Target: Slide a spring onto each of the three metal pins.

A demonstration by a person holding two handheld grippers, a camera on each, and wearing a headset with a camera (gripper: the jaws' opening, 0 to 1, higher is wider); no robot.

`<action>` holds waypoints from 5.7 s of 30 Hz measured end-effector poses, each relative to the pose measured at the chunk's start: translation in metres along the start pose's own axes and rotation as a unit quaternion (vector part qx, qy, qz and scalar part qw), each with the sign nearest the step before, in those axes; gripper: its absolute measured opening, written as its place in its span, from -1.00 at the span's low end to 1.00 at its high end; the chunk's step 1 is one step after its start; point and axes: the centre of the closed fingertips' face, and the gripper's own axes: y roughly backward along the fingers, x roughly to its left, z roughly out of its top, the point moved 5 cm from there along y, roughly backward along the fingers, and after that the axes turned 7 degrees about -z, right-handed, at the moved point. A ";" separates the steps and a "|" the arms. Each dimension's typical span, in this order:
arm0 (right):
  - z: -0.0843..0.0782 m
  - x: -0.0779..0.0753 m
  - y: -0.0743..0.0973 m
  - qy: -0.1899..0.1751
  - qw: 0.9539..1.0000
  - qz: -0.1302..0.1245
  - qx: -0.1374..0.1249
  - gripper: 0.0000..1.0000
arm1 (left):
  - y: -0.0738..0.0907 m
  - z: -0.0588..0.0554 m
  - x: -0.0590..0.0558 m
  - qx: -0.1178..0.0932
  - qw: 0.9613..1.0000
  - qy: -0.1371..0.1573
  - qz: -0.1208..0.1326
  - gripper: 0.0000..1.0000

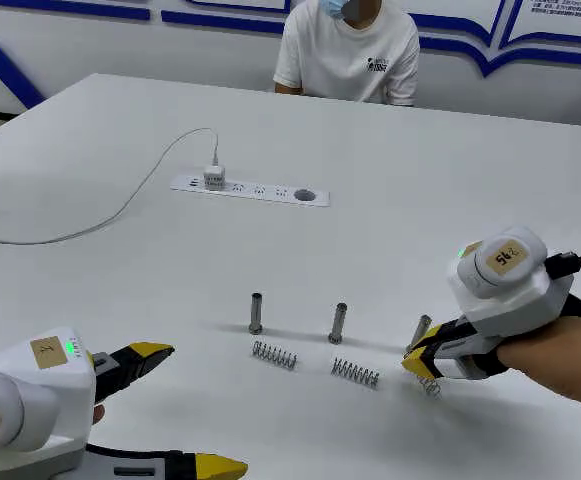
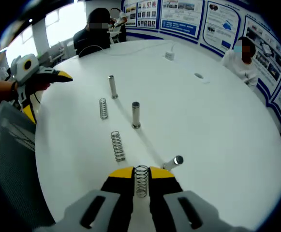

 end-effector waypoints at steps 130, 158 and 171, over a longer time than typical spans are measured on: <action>0.016 0.001 0.043 -0.008 1.000 -0.004 -0.023 -0.76 | -0.002 0.004 -0.005 0.000 1.000 -0.010 -0.006 0.79; 0.030 -0.012 0.066 -0.017 0.999 -0.016 -0.037 -0.76 | -0.002 0.002 -0.005 0.001 1.000 -0.007 -0.005 0.79; 0.039 -0.023 0.069 -0.018 0.998 -0.026 -0.045 -0.76 | -0.001 0.000 -0.004 0.002 1.000 -0.005 -0.003 0.78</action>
